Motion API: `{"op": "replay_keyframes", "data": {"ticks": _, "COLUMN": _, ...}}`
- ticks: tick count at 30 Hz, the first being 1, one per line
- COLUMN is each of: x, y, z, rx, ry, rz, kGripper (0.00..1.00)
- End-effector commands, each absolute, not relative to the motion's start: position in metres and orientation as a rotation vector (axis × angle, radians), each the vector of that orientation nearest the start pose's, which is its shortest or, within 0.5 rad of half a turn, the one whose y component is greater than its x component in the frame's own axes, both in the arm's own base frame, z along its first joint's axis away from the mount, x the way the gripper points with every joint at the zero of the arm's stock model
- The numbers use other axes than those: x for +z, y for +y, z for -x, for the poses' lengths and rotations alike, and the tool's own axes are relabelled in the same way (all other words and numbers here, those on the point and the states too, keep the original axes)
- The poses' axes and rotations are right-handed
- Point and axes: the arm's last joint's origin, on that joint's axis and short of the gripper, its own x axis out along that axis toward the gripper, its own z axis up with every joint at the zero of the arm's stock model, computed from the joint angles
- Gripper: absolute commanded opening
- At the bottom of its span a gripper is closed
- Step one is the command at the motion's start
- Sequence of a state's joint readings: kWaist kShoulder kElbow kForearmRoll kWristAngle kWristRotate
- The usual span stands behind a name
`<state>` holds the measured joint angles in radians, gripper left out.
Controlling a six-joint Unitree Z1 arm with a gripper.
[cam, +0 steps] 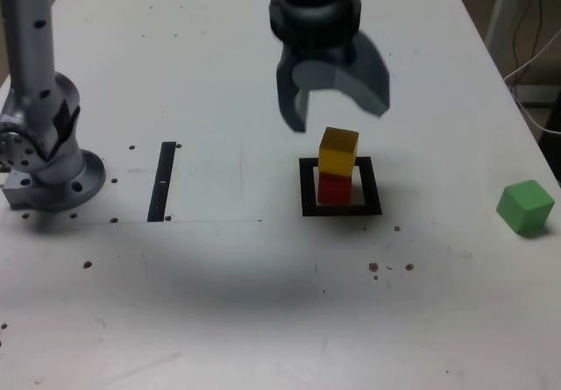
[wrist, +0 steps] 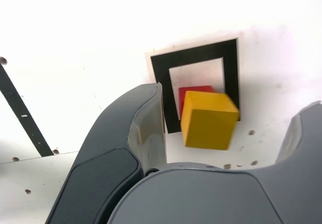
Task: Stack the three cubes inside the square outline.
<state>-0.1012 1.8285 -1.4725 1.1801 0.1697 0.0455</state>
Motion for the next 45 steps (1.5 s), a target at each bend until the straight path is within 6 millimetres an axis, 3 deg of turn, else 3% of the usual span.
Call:
{"op": "replay_keyframes", "data": {"ticks": 1, "x": 0.311, "y": -0.024, "z": -0.319, "rx": 0.02, "ry": 1.517, "rz": -0.263, "kGripper": 0.99}}
{"op": "replay_keyframes", "data": {"ticks": 8, "x": 0.329, "y": -0.033, "z": -0.34, "rx": -0.033, "ry": 1.516, "rz": -0.334, "kGripper": 0.99}}
{"op": "replay_keyframes", "data": {"ticks": 14, "x": 0.333, "y": -0.048, "z": -0.369, "rx": -0.119, "ry": 1.53, "rz": -0.41, "kGripper": 0.99}}
{"op": "replay_keyframes", "data": {"ticks": 21, "x": 0.322, "y": -0.06, "z": -0.406, "rx": -0.2, "ry": 1.529, "rz": -0.463, "kGripper": 0.99}}
{"op": "replay_keyframes", "data": {"ticks": 33, "x": 0.29, "y": -0.079, "z": -0.447, "rx": -0.302, "ry": 1.522, "rz": -0.53, "kGripper": 1.0}}
{"op": "replay_keyframes", "data": {"ticks": 38, "x": 0.283, "y": -0.081, "z": -0.455, "rx": -0.366, "ry": 1.509, "rz": -0.576, "kGripper": 1.0}}
{"op": "replay_keyframes", "data": {"ticks": 45, "x": 0.29, "y": -0.084, "z": -0.458, "rx": -0.456, "ry": 1.45, "rz": -0.678, "kGripper": 1.0}}
